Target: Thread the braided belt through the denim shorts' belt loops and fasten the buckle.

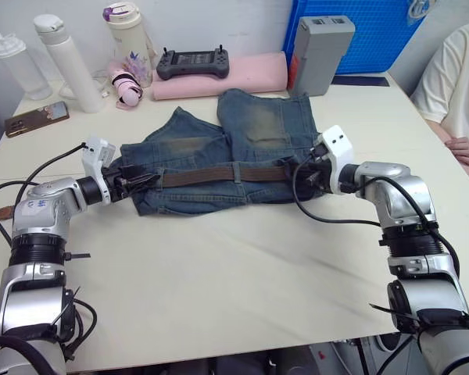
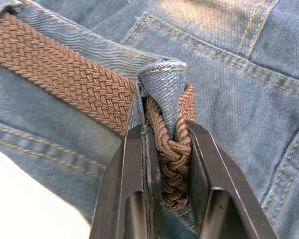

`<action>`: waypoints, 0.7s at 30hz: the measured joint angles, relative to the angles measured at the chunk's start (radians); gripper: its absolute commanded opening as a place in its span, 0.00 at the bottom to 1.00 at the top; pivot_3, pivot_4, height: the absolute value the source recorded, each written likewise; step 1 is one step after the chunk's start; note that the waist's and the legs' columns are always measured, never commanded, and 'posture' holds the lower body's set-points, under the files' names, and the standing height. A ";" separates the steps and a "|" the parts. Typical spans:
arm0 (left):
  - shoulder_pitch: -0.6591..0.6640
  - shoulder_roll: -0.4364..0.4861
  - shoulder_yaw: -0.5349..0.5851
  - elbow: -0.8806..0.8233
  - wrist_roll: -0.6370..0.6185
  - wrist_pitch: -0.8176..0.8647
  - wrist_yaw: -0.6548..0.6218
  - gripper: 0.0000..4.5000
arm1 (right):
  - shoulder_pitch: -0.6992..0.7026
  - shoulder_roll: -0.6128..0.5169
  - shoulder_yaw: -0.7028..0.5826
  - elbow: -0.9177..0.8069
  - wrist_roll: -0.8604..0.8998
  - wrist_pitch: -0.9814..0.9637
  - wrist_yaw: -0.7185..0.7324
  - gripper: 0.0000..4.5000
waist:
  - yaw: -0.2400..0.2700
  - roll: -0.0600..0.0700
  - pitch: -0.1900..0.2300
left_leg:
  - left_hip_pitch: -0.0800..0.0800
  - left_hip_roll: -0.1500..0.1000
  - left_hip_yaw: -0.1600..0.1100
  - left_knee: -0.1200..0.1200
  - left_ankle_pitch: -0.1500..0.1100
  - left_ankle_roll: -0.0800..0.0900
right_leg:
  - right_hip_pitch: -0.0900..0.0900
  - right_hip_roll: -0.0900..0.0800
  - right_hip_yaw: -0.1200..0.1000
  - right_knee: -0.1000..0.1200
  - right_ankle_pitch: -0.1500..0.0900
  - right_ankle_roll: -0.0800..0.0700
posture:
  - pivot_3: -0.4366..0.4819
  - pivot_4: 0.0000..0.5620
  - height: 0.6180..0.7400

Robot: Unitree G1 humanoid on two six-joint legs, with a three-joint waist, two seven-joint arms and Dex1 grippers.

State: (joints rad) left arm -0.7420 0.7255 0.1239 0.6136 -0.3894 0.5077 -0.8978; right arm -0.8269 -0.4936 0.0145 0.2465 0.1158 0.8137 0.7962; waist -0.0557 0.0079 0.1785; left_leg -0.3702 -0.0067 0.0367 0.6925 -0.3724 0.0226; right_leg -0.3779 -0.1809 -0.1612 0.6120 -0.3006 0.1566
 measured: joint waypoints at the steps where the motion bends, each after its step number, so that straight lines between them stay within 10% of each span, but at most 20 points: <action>1: -0.034 -0.013 0.012 0.053 -0.004 0.019 0.001 0.75 | 0.024 0.001 -0.008 -0.047 0.007 0.021 -0.014 0.08 | 0.002 0.000 0.000 | 0.000 0.000 0.000 0.000 0.000 0.000 | 0.000 0.000 0.000 0.001 0.000 0.000 | 0.48 0.27 0.79; 11: -0.185 -0.090 0.002 0.317 0.055 0.039 -0.017 0.75 | 0.090 0.006 -0.020 -0.183 0.051 0.089 -0.077 0.08 | 0.005 -0.001 0.000 | -0.001 -0.001 0.001 0.001 0.000 0.000 | 0.000 0.000 0.000 0.001 0.000 0.000 | 0.48 0.27 0.79; 21: -0.224 -0.095 -0.052 0.390 0.164 -0.082 -0.102 0.00 | 0.093 0.001 -0.019 -0.195 0.071 0.090 -0.096 0.08 | 0.005 -0.001 0.000 | 0.000 -0.001 0.002 0.003 0.000 0.000 | 0.000 -0.001 0.000 0.006 0.000 0.000 | 0.48 0.27 0.79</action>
State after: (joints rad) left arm -0.9661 0.6306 0.0719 1.0036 -0.2257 0.4259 -0.9999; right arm -0.7339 -0.4925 -0.0047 0.0514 0.1863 0.9035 0.7000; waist -0.0504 0.0072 0.1784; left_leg -0.3704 -0.0081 0.0388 0.6951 -0.3724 0.0226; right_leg -0.3780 -0.1819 -0.1610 0.6176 -0.3005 0.1566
